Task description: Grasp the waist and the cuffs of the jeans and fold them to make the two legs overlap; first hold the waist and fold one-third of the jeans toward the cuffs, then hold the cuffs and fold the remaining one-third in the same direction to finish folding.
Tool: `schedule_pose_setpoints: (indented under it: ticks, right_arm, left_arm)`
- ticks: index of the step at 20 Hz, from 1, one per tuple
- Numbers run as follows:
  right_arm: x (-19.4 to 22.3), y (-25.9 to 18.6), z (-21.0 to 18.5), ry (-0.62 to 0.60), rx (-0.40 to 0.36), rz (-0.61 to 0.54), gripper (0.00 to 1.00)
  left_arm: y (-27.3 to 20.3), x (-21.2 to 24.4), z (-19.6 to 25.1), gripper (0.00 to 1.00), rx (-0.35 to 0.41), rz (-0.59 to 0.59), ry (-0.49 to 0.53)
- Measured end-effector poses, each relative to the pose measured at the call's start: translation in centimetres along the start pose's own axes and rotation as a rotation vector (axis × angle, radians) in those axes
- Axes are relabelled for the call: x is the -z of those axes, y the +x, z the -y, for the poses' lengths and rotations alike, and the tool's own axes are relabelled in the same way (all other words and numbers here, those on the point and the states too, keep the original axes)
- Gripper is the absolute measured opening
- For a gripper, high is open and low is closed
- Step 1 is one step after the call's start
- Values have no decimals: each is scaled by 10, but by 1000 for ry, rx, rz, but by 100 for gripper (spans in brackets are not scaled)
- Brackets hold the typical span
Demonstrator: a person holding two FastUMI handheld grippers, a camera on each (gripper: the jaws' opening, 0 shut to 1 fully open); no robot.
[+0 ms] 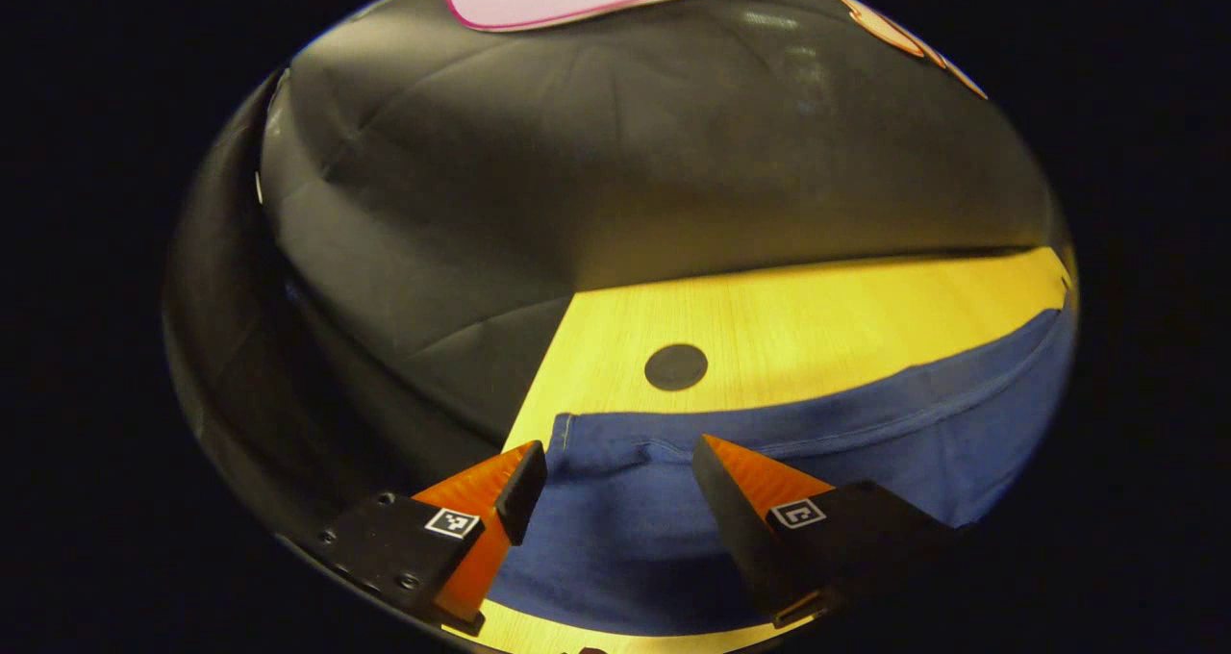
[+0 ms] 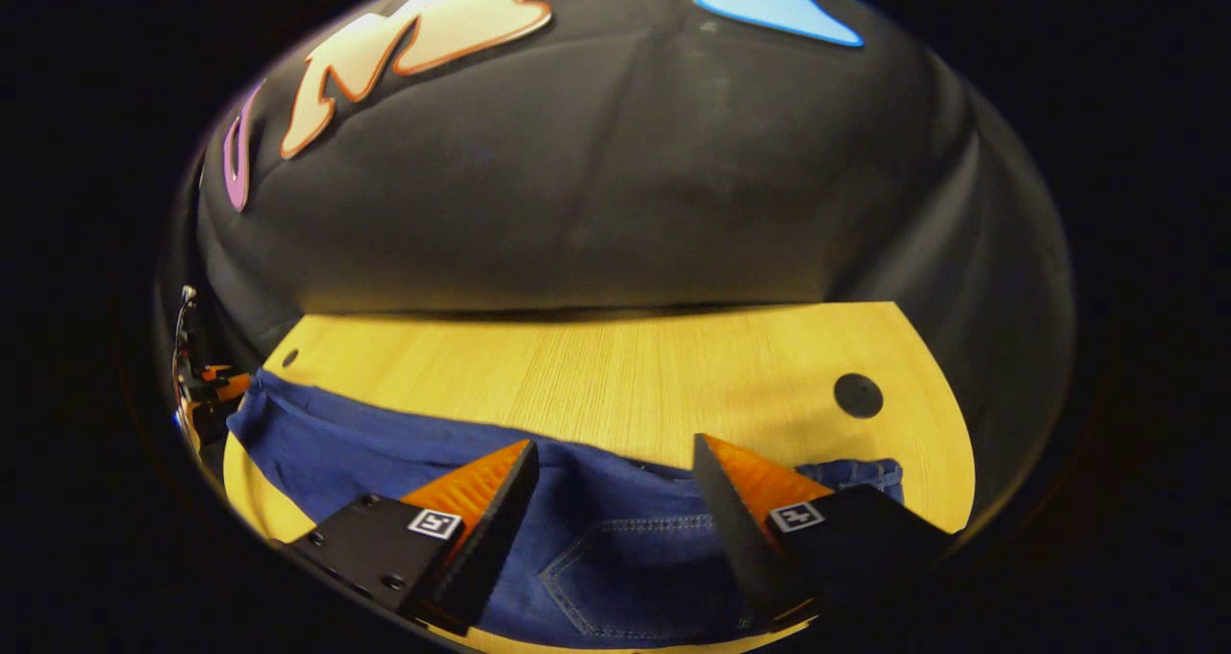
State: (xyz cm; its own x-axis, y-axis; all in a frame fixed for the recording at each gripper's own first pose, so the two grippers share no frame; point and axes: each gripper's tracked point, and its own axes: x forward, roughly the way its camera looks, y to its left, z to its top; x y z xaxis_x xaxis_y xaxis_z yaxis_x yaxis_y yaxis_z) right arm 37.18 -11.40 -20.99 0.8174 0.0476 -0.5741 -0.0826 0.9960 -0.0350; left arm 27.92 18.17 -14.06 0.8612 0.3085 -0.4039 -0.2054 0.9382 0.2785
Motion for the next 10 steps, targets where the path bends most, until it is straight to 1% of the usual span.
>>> schedule_pose_setpoints:
  ticks: [1,2,3,4,5,8,9,10]
  right_arm:
    - [-13,-8,8,27,9,36,98]
    - [-27,-18,16,56,22,65,98]
    - [-37,-31,25,80,33,84,95]
    - [-40,-44,37,96,55,96,95]
    - [-39,-58,51,102,84,104,98]
    - [-23,-95,95,89,176,97,98]
    - [-13,-104,103,101,194,85,95]
    - [-2,-111,108,122,205,71,98]
  left_arm:
    - [-6,-5,1,95,3,12,-9]
    - [-10,-8,1,95,6,29,-26]
    - [-16,-15,1,95,17,48,-53]
    - [-26,-24,-2,95,35,72,-97]
    - [-34,-32,-4,95,48,91,-143]
    - [-52,-56,-12,96,98,147,-273]
    - [-55,-63,-16,96,104,163,-296]
    - [-56,-61,-16,96,110,175,-300]
